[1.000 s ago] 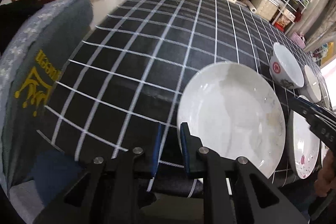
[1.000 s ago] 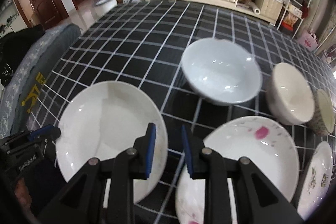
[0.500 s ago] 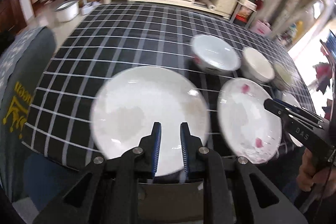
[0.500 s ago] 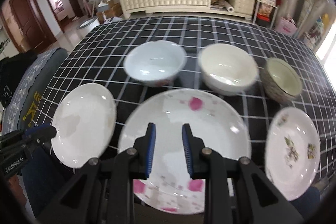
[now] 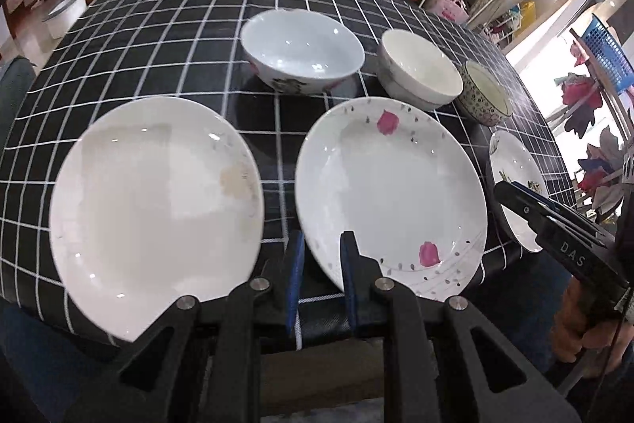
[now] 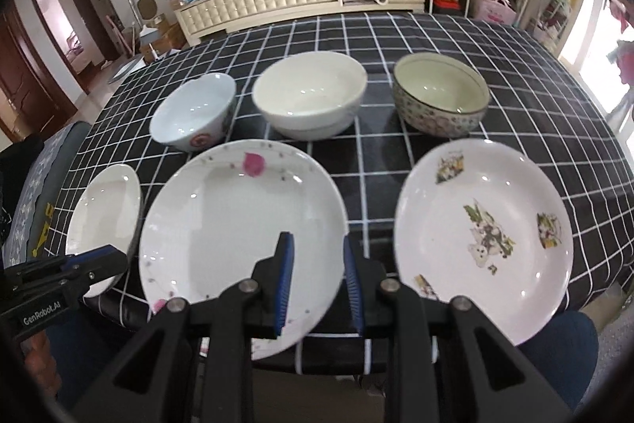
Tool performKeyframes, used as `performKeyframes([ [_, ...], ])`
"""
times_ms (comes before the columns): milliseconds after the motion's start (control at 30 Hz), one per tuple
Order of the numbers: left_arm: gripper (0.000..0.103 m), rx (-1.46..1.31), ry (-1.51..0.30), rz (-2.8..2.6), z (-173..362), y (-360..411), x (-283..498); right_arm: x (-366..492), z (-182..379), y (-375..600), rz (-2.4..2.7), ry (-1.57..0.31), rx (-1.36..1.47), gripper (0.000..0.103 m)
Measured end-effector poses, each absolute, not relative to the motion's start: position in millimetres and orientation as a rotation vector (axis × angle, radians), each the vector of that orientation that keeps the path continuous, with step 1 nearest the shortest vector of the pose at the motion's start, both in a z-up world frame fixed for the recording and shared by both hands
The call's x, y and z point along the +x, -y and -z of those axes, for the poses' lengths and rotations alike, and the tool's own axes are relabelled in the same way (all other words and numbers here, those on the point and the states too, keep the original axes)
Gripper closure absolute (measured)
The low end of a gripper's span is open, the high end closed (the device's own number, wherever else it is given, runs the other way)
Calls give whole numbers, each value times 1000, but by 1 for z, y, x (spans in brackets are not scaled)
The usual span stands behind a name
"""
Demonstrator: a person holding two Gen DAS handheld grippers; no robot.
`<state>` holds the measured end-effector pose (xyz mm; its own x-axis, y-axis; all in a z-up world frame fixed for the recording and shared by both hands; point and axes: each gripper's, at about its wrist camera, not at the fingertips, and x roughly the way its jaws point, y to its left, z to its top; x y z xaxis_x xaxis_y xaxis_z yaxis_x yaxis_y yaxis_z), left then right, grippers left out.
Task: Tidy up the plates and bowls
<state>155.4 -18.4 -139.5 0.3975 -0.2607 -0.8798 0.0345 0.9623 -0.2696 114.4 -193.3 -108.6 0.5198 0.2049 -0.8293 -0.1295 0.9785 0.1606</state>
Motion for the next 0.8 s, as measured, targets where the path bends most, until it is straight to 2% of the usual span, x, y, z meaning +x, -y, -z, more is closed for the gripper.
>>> performKeyframes([
  [600, 86, -144, -1191, 164, 161, 13, 189, 134, 126, 200, -197, -1061, 77, 73],
  [800, 82, -117, -1210, 177, 170, 19, 197, 146, 135, 198, -189, -1102, 69, 73],
])
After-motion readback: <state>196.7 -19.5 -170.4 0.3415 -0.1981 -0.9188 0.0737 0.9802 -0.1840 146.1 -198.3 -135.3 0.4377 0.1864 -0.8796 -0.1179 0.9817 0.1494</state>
